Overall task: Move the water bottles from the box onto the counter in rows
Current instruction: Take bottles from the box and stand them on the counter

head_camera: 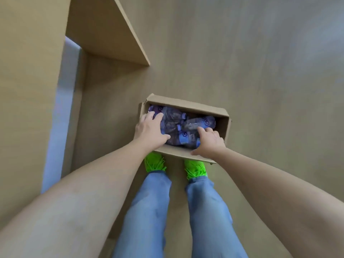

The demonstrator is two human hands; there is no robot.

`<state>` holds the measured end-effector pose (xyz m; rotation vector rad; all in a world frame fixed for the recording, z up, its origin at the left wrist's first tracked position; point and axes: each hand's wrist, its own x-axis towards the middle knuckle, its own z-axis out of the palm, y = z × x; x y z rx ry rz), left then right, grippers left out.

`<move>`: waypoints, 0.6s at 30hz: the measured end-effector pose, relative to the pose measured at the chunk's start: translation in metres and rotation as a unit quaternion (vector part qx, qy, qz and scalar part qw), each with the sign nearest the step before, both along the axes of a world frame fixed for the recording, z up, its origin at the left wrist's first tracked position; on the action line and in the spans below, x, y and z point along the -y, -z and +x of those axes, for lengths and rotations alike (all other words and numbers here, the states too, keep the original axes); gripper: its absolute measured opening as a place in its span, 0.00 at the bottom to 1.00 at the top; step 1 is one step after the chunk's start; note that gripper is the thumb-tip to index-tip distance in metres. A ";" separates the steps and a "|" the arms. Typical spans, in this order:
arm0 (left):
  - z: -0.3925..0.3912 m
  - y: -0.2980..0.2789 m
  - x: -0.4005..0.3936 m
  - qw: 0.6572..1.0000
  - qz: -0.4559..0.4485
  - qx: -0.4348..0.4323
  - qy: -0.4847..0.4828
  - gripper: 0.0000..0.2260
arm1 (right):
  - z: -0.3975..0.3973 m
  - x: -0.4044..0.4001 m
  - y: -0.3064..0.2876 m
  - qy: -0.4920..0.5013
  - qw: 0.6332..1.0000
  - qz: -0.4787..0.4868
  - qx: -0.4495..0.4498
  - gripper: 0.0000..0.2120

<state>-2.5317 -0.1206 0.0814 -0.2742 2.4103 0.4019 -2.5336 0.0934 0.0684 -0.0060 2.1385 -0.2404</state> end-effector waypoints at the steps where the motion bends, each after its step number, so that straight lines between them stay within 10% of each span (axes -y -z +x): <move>1: -0.001 0.023 -0.001 1.000 0.003 0.004 0.002 0.38 | 0.000 0.001 0.022 0.000 1.000 0.001 -0.003 0.46; 18: -0.033 0.246 -0.021 0.985 -0.061 -0.067 0.147 0.40 | -0.022 0.029 0.253 -0.153 0.978 0.052 -0.131 0.30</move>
